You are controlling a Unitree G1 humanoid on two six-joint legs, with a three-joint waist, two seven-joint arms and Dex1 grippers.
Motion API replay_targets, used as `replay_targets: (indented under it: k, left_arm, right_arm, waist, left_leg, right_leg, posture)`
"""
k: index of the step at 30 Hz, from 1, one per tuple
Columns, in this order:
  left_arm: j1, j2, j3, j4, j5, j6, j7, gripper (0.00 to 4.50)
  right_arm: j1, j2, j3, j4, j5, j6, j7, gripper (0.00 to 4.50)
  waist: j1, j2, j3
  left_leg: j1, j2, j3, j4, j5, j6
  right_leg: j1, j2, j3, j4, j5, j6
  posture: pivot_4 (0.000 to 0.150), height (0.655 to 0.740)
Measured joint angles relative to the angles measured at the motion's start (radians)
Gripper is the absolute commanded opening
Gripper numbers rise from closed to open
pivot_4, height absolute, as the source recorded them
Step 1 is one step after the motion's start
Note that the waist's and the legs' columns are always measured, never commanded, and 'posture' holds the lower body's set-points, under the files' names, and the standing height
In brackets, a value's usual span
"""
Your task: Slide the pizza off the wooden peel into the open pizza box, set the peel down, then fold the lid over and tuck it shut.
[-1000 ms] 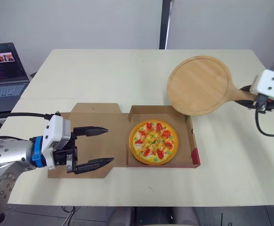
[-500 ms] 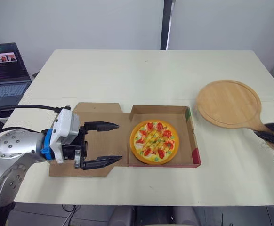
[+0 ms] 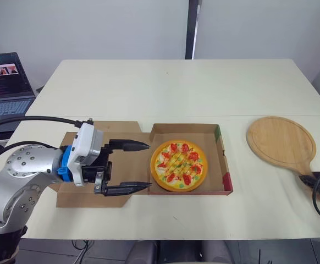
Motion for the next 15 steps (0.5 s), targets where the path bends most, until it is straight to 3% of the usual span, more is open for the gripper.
replay_targets:
  k: [2,11,15]
  left_arm:
    - [0.0,0.0,0.0,0.001,0.0,-0.001,-0.006,4.5]
    - [0.0,0.0,0.0,0.007,0.006,-0.003,-0.017,4.5]
    - [0.002,0.001,0.0,0.024,0.01,-0.003,-0.022,4.5]
  right_arm:
    - [0.003,0.0,0.0,0.011,0.002,0.0,-0.012,1.57]
    - [0.041,-0.028,-0.012,0.0,0.047,0.048,-0.013,4.49]
    - [0.073,-0.06,-0.066,-0.034,0.083,0.062,0.019,4.49]
  waist:
    - [0.0,0.0,0.0]
    - [0.001,0.0,0.0]
    - [0.0,0.0,0.0]
  left_leg:
    - [0.0,0.0,0.0,0.0,0.0,0.0]
    - [0.001,0.0,0.0,0.0,-0.001,0.001]
    - [0.001,0.0,0.0,0.0,-0.001,0.002]
  right_leg:
    - [0.0,0.0,0.0,0.0,0.0,0.0]
    - [0.001,0.0,0.0,0.0,0.0,0.0]
    - [0.001,0.0,0.0,0.0,0.0,0.0]
  posture:
    - [0.15,0.74]
    - [0.15,0.74]
    - [0.15,0.74]
